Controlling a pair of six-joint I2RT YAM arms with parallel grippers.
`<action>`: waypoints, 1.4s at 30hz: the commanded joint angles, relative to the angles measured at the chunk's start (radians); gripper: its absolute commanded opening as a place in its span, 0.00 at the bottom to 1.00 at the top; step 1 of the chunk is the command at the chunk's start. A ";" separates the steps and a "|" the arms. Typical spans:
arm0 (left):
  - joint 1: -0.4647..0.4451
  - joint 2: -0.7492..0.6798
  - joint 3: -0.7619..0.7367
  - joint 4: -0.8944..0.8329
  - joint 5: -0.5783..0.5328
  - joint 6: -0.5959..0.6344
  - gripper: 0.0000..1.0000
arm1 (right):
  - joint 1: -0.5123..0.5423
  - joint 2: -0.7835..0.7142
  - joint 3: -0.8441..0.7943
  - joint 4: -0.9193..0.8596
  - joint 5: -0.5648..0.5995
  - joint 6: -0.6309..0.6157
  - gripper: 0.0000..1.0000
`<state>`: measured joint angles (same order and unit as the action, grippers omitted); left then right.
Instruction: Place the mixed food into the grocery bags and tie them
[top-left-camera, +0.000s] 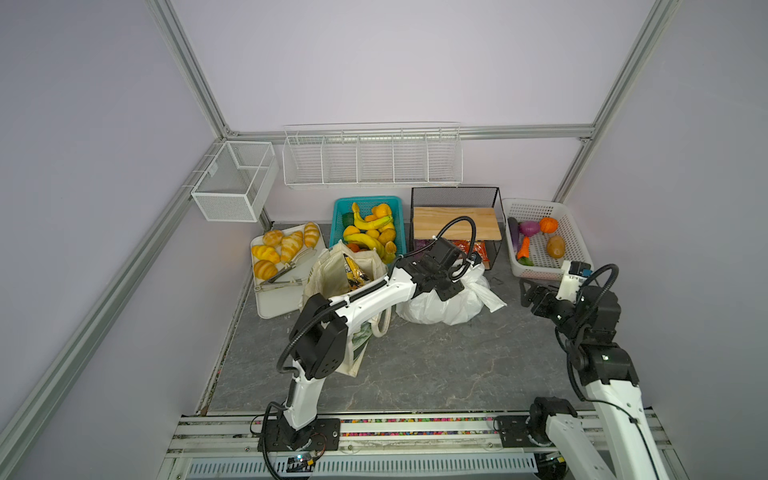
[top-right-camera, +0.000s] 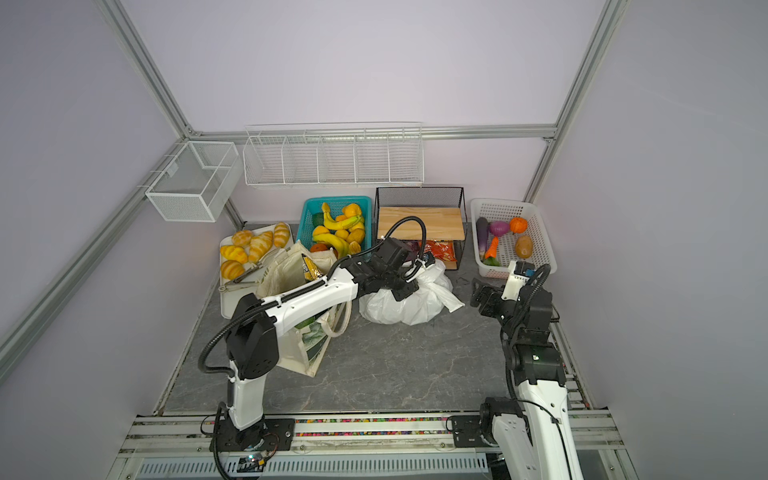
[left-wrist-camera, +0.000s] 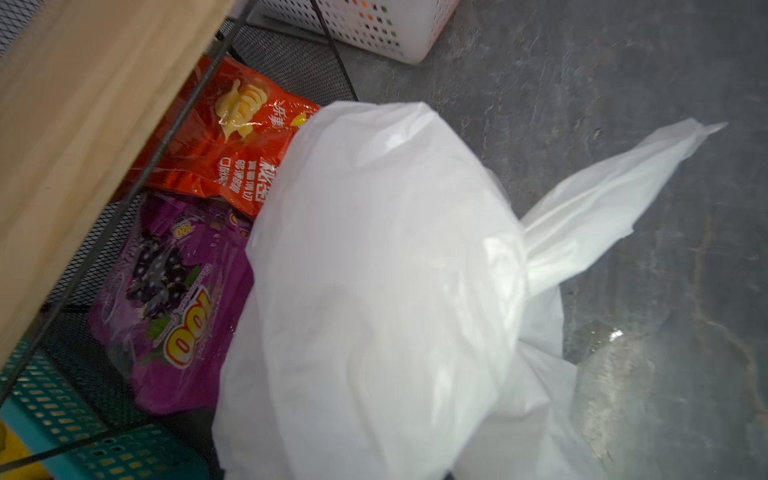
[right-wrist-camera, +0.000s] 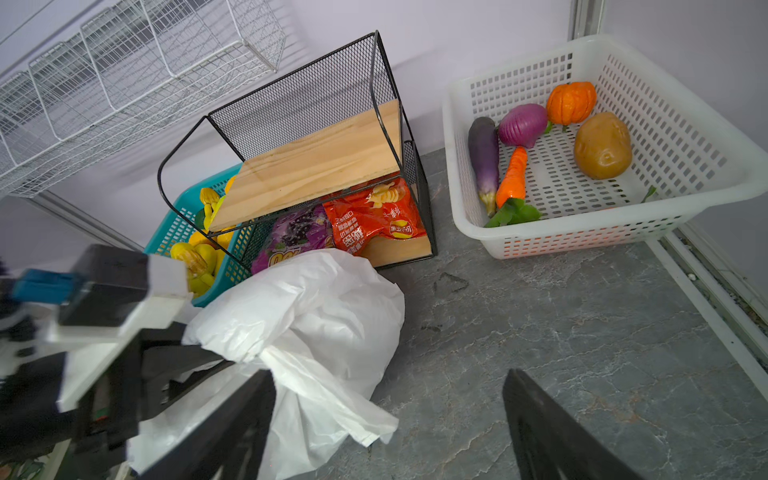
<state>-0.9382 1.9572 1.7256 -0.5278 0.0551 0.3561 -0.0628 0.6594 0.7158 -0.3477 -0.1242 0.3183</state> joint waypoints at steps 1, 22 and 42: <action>-0.001 -0.141 -0.053 0.081 0.075 -0.081 0.00 | 0.004 -0.026 0.041 -0.031 0.038 0.008 0.89; 0.003 -0.814 -0.234 0.226 -0.518 -0.405 0.00 | 0.111 0.076 0.269 -0.102 -0.137 0.001 0.98; 0.268 -0.986 -0.418 -0.081 -0.575 -0.526 0.00 | 0.923 0.862 0.632 0.063 -0.009 -0.003 0.92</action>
<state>-0.6857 0.9947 1.3273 -0.5644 -0.5491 -0.1280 0.8501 1.4742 1.3132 -0.3458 -0.1284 0.2893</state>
